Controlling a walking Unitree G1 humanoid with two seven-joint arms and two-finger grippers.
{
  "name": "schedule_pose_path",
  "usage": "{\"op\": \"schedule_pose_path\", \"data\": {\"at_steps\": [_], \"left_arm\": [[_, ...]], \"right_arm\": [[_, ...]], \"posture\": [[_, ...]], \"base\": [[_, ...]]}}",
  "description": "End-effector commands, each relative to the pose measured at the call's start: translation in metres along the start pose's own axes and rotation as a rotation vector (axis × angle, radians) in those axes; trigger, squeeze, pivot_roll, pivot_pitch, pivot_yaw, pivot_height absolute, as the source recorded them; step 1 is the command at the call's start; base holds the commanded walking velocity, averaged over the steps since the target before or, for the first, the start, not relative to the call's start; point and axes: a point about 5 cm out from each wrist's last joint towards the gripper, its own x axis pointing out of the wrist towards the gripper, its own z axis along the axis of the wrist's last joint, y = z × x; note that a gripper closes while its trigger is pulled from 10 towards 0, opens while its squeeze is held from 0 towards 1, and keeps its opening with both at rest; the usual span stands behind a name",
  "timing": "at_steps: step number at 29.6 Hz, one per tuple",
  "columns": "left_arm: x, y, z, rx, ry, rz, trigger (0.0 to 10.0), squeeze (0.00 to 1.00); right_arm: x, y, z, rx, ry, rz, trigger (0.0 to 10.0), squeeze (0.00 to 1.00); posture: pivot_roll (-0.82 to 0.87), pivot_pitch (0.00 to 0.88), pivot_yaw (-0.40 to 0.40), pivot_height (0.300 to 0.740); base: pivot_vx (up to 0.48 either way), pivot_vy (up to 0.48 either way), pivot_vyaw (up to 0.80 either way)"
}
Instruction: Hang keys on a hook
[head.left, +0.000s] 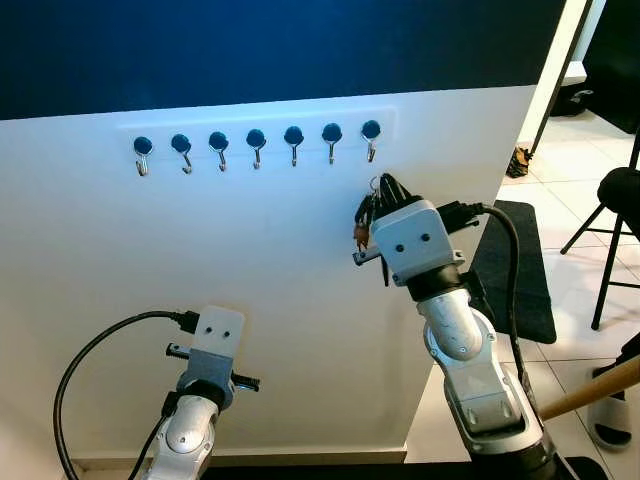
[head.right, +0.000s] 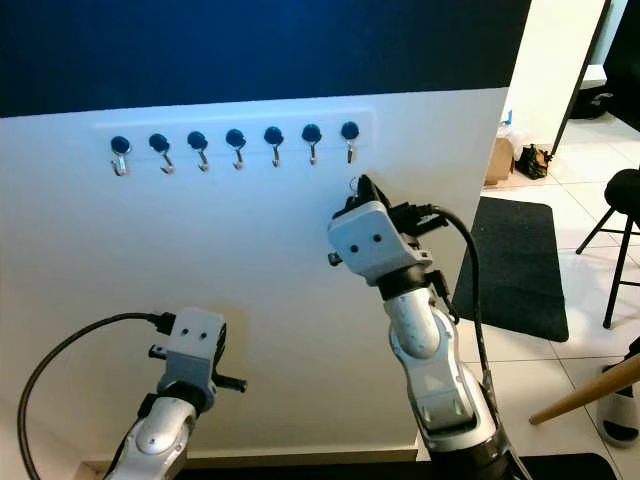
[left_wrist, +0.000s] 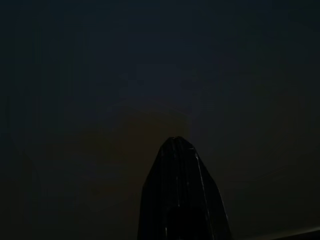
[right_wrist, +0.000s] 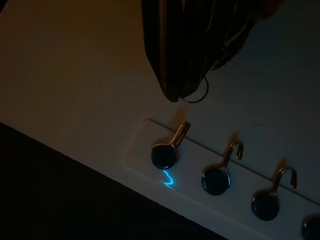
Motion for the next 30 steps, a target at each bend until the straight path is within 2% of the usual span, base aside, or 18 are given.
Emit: {"op": "schedule_pose_path", "data": {"at_steps": [1, 13, 26, 29, 30], "left_arm": [[-0.002, -0.002, -0.005, -0.002, 0.020, -0.005, 10.0, 0.00], [-0.002, -0.002, -0.005, -0.002, 0.020, -0.002, 10.0, 0.00], [0.000, -0.004, -0.004, -0.003, 0.014, -0.009, 10.0, 0.00], [0.001, -0.004, -0.004, -0.004, 0.014, -0.008, 10.0, 0.00], [0.000, -0.004, -0.004, -0.004, 0.014, -0.007, 10.0, 0.00]], "right_arm": [[0.002, -0.004, 0.010, -0.001, -0.058, -0.022, 10.0, 0.00], [0.009, -0.017, 0.034, 0.003, -0.182, -0.146, 10.0, 0.00], [0.019, -0.019, 0.030, -0.051, -0.151, -0.182, 10.0, 0.00], [0.025, -0.015, 0.026, -0.055, -0.139, -0.150, 10.0, 0.00], [0.028, -0.011, 0.024, -0.030, -0.126, -0.128, 10.0, 0.00]], "posture": [[0.02, 0.147, 0.101, 0.740], [0.02, 0.142, 0.098, 0.740], [0.02, 0.137, 0.101, 0.740], [0.02, 0.134, 0.098, 0.740], [0.02, 0.134, 0.096, 0.740]], "base": [[0.000, 0.000, 0.00], [0.000, 0.000, 0.00], [0.000, 0.000, 0.00], [0.000, 0.000, 0.00], [0.000, 0.000, 0.00]]}}
